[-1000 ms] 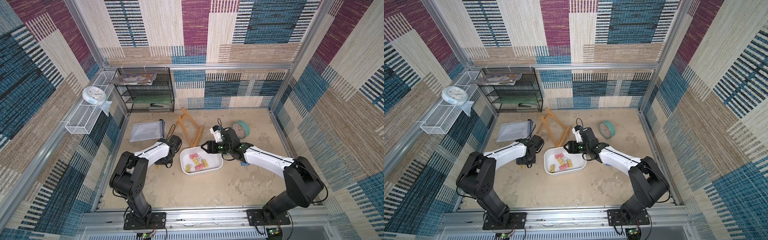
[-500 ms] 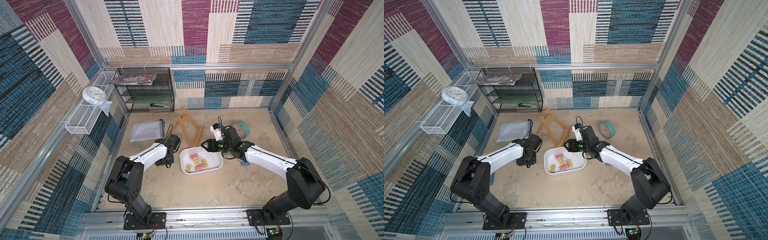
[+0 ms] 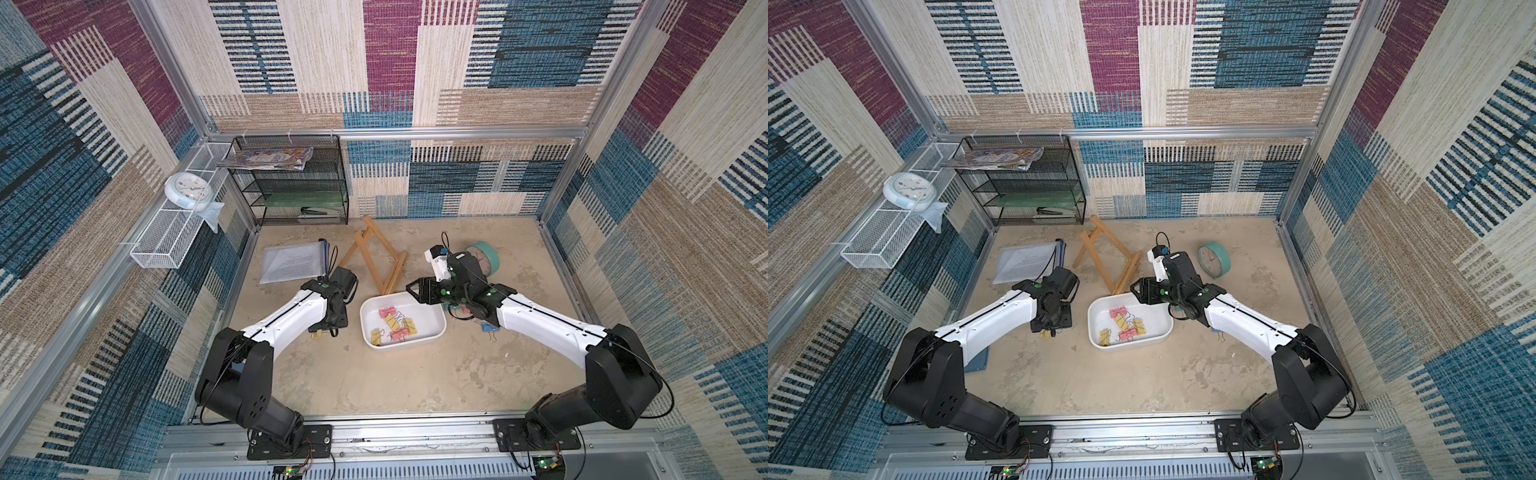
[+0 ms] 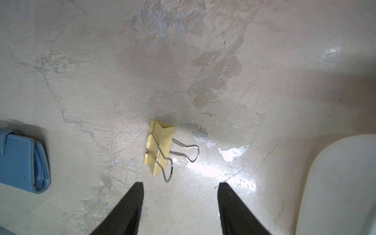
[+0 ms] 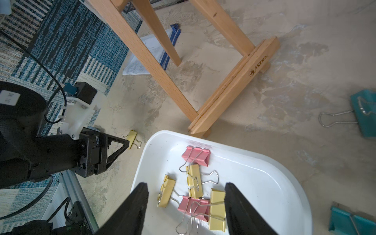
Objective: Take out the binder clips from the storage box
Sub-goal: Pick up the binder clip from the storage box.
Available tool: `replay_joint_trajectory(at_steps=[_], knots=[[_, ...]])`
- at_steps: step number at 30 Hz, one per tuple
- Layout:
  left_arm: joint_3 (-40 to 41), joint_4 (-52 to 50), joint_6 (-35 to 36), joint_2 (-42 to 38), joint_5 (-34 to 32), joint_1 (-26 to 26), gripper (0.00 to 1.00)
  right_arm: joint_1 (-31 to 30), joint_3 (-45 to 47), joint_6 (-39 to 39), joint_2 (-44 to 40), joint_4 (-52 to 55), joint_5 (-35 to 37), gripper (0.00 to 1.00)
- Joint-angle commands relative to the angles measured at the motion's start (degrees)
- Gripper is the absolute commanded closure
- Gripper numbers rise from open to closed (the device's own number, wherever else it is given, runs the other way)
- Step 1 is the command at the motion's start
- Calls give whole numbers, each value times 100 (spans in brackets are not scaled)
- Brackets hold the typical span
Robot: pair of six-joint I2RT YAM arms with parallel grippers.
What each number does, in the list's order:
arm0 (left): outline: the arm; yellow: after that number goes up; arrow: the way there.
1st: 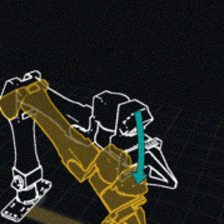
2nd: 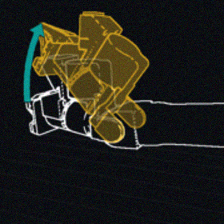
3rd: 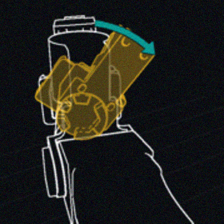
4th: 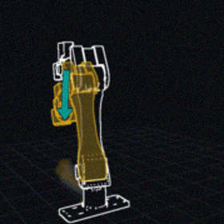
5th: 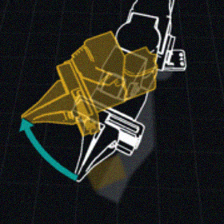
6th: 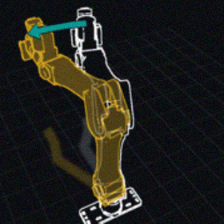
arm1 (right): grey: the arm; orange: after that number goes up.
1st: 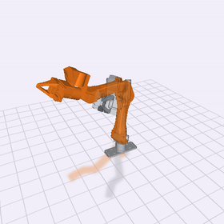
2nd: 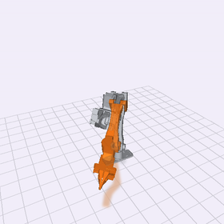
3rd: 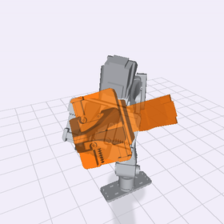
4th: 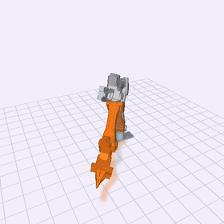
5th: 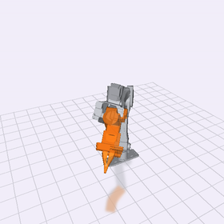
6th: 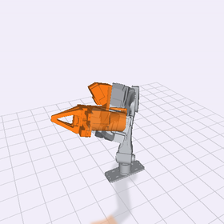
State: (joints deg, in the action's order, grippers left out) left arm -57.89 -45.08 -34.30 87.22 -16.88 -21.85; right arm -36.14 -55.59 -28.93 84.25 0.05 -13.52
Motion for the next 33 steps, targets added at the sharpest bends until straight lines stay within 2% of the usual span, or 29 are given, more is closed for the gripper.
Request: replay_joint_trajectory(at_steps=[1,7,11,16,23,24,25,26,33], knots=[[38,-50,-82,-195,160,5,33,-2,163,71,-185,-319,145,35],[102,8,-74,-620,360,0,29,-6,771,63,-646,-1156,444,34],[167,102,-53,-902,590,-4,26,-4,945,-97,-743,-1419,500,29],[286,232,-68,-1370,711,-4,16,1,808,-260,-656,-1109,582,24],[340,319,-70,-1789,859,-4,12,10,686,-427,-645,-857,760,19],[340,352,-68,-1846,932,-4,12,19,701,-481,-642,-854,801,16],[348,374,-87,-1911,987,-4,11,29,726,-622,-635,-849,868,8],[349,412,-94,-1970,1049,-3,11,44,757,-717,-615,-876,867,4],[362,686,-146,-2279,1615,-95,8,160,803,-784,-490,-949,433,2]])
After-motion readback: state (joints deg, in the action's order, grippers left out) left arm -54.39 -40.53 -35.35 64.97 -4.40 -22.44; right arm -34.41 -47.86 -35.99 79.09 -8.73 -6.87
